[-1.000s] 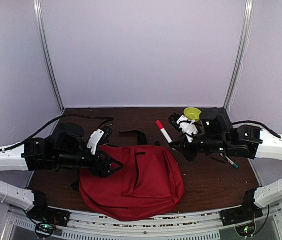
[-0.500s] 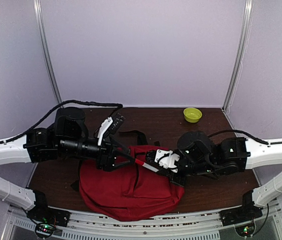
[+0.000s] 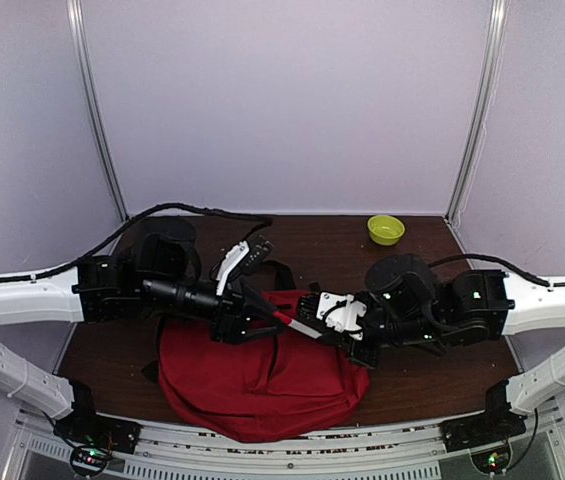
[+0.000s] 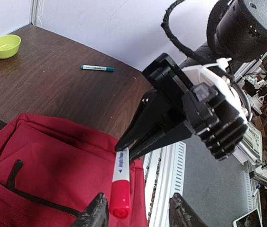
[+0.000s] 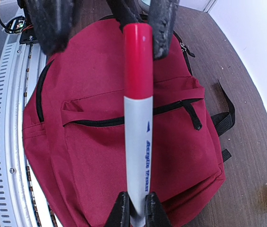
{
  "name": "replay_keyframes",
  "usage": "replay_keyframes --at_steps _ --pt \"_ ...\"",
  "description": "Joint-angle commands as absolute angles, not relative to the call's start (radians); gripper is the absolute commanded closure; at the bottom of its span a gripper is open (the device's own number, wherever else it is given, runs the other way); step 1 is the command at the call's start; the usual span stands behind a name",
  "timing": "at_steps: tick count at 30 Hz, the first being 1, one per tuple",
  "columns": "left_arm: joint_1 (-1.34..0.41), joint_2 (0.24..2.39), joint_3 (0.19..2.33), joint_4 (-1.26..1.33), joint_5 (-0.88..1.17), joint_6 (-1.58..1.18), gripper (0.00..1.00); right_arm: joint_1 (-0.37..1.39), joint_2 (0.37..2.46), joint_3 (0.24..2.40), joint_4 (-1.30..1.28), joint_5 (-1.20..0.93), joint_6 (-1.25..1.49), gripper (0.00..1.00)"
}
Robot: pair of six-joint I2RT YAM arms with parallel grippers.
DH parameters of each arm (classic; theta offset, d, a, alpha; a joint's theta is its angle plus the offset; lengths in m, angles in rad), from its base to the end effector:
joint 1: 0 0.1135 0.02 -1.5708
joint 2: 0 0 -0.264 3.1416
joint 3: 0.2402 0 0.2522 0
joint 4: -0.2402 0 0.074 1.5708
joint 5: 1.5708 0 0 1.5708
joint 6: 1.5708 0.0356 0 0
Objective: Pack the student bag
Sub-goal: Pass from the right arm to the left
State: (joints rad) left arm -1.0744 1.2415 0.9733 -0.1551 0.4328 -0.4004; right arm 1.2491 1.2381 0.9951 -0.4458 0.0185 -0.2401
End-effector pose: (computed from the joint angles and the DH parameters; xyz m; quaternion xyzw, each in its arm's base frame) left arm 0.1220 -0.2565 0.3126 0.3812 0.7356 -0.4899 0.2712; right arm 0.0862 0.2565 0.2927 -0.6099 0.6677 0.1990 0.3777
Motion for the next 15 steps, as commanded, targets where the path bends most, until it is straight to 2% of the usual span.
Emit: replay_keyframes --at_steps 1,5,15 --pt "-1.092 1.276 1.019 -0.066 0.459 -0.407 0.56 1.256 1.219 1.031 -0.462 0.018 -0.25 1.0" --pt "-1.097 1.285 1.019 -0.055 0.443 -0.411 0.64 1.258 1.223 1.04 -0.472 0.009 -0.25 1.0" --pt "-1.1 1.284 1.005 -0.078 0.406 -0.411 1.0 1.258 1.2 1.047 -0.467 0.002 -0.232 1.0"
